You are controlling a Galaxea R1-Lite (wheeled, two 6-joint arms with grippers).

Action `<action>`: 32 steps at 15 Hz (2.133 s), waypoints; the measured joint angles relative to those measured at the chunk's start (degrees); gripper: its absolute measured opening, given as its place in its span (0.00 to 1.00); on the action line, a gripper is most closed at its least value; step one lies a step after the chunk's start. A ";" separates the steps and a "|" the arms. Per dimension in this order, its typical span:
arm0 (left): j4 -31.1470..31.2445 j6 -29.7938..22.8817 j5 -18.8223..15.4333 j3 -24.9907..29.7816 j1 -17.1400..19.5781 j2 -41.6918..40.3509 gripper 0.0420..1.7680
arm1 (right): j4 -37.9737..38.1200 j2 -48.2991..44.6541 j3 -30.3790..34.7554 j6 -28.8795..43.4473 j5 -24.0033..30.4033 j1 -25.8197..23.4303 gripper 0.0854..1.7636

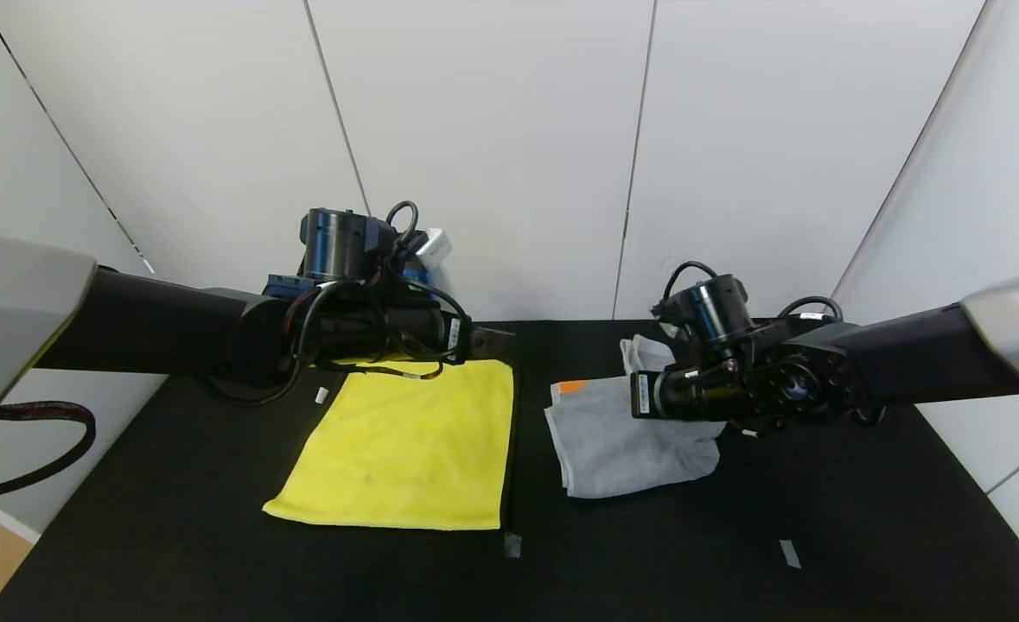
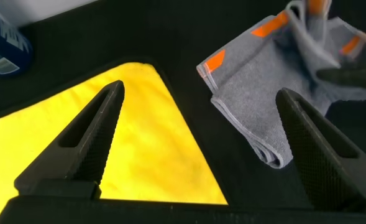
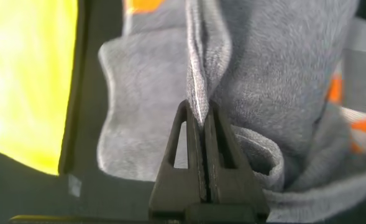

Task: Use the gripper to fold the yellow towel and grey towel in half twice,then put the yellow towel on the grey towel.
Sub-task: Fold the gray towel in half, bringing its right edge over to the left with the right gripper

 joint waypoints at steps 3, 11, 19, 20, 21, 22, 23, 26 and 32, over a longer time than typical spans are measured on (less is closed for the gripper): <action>0.00 0.02 -0.06 -0.04 0.43 -0.39 0.97 | 0.00 1.73 -0.27 -0.02 -0.22 3.11 0.03; 0.02 0.02 -0.20 -0.12 1.01 -1.30 0.97 | 4.38 6.41 -5.36 -0.02 -4.19 8.87 0.03; 0.06 -0.04 -0.17 -0.17 1.29 -1.83 0.97 | 4.28 9.91 -7.59 0.24 -4.40 10.41 0.16; 0.06 -0.02 -0.17 -0.17 1.29 -1.85 0.97 | 4.27 9.92 -7.55 0.24 -4.40 10.42 0.25; 0.05 -0.06 -0.17 -0.17 1.29 -1.88 0.97 | 4.24 9.92 -7.50 0.24 -4.40 10.42 0.33; 0.05 -0.04 -0.17 -0.17 1.29 -1.88 0.97 | 4.17 9.92 -7.52 0.24 -4.53 10.45 0.42; 0.02 -0.06 -0.17 -0.17 1.29 -1.90 0.97 | 4.08 9.86 -7.52 0.24 -5.32 10.50 0.48; 0.02 -0.06 -0.15 -0.11 1.29 -2.01 0.97 | 3.91 8.81 -7.68 0.11 -7.55 10.83 0.63; 0.00 -0.06 -0.24 -0.06 1.48 -2.27 0.97 | 4.05 3.16 -7.74 0.07 -7.58 11.15 0.81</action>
